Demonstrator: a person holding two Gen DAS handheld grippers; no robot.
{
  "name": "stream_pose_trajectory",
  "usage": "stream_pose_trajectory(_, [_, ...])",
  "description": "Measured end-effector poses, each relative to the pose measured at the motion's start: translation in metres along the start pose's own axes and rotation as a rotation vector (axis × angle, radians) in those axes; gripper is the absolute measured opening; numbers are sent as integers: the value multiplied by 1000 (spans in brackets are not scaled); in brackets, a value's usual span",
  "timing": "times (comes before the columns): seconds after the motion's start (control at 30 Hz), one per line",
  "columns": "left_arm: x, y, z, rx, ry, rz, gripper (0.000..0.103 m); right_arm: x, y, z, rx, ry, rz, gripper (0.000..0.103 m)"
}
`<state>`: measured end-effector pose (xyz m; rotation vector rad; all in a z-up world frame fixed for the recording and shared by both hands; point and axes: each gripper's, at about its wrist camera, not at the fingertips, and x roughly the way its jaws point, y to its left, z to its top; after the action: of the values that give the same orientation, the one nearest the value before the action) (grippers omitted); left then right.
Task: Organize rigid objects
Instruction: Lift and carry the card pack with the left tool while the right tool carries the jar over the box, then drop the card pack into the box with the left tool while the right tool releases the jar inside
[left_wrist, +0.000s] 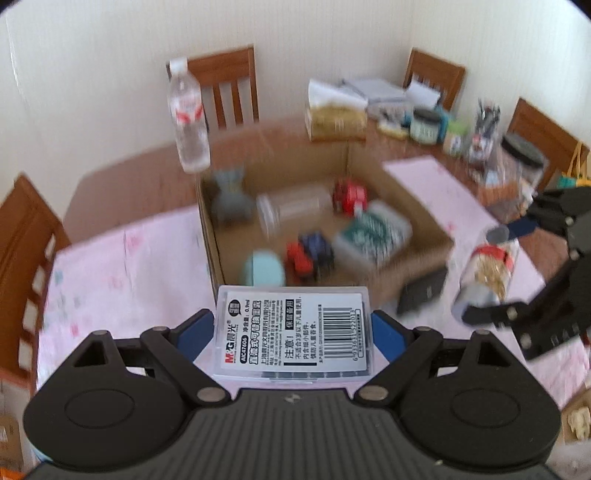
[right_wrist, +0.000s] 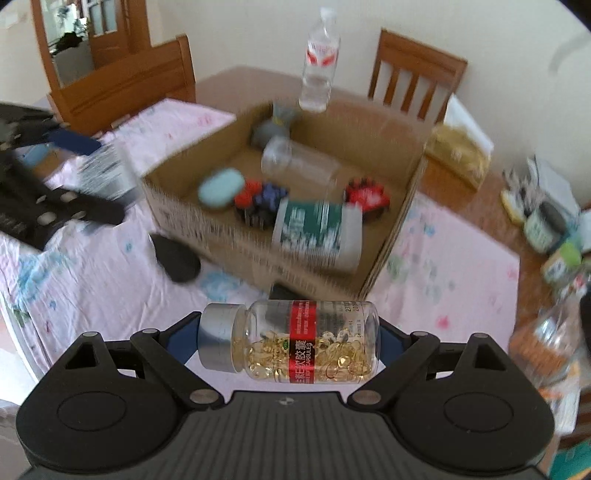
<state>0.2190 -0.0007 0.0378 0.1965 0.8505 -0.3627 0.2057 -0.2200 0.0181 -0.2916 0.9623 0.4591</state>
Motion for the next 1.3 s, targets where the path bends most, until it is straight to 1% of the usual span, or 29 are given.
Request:
stream_pose_trajectory(0.13, [19,2,24,6,-30,14,90,-5,-8,17,-5,-43,-1,96])
stream_pose_trajectory(0.23, [42,3,32,-13,-12,16,90,-5,-12,28,-7,-65,-10,96])
stream_pose_trajectory(0.33, [58,2,33,-33,9,14,90,-2,-16,37,-4,-73,-11,96])
stream_pose_trajectory(0.43, [70,2,27,-50,28,10,90,3,-20,45,-4,-76,-14,96])
stream_pose_trajectory(0.57, [75,2,19,-89,36,22,93,8,-23,52,-5,-77,-8,96])
stream_pose_trajectory(0.6, [72,3,17,-95,27,27,94,10,-24,54,-4,-76,-6,96])
stream_pose_trajectory(0.67, [67,2,14,-103,6,44,100,13,-25,57,-8,-74,-5,96])
stream_pose_trajectory(0.93, [34,5,-2,-186,-60,109,100,38,-31,78,-1,-60,11,96])
stream_pose_trajectory(1.2, [-2,7,-19,-198,-107,222,101,68,-36,115,15,-52,20,96])
stream_pose_trajectory(1.3, [-11,10,-25,-218,-114,238,101,82,-40,131,25,-48,10,96])
